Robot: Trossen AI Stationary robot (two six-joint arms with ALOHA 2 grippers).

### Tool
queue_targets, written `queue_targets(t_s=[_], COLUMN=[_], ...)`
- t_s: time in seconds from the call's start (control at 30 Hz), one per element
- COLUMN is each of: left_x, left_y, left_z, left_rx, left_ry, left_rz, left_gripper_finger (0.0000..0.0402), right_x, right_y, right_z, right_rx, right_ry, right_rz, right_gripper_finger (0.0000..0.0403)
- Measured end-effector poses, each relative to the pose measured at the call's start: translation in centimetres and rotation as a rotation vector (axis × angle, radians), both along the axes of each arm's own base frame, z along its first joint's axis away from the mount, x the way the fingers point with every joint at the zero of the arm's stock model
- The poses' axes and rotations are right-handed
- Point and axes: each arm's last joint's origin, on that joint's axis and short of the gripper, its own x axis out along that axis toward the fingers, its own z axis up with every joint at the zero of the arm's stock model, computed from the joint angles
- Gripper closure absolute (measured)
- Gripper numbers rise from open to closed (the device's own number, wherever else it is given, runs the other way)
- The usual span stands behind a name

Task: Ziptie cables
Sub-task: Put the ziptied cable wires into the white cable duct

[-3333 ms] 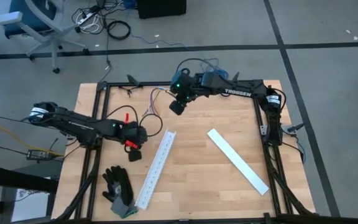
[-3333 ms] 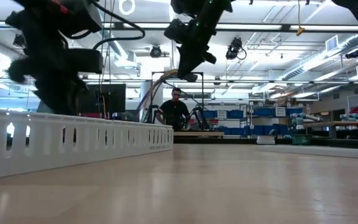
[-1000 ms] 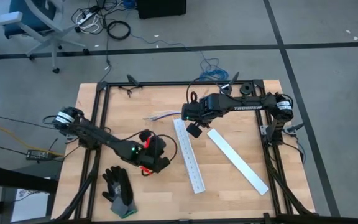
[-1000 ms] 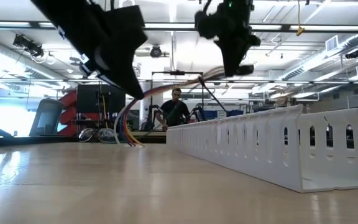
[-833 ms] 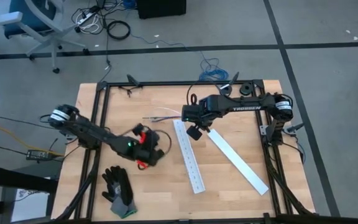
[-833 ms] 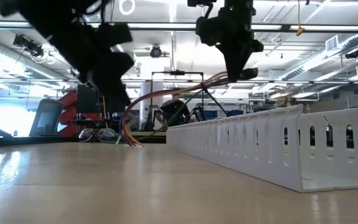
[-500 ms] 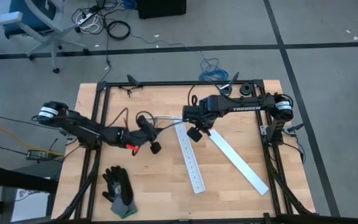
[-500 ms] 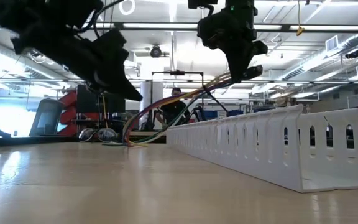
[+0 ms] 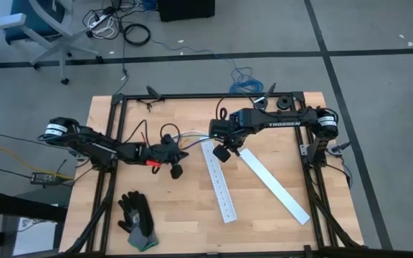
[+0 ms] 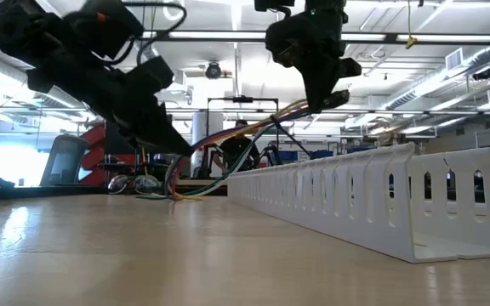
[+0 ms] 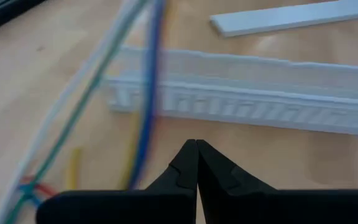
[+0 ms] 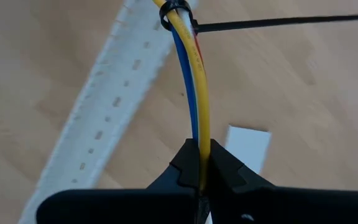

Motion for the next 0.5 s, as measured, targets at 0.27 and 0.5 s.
queue_targets(t_s=[0.27,0.5], left_x=[-0.3,-0.7], left_y=[4.1,7.1], left_z=[-0.3,-0.4], left_rx=[-0.025,-0.070], left_ry=[0.045,0.054], left_rz=[0.028,0.011], left_gripper_finger=[0.0393,0.0393], right_x=[0.7,1.0], right_y=[0.9,1.6], right_z=[0.2,0.2], right_rx=[0.013,0.011], right_ry=[-0.080,-0.111], right_rz=[-0.049,-0.136], right_gripper_finger=[0.0401,0.0401])
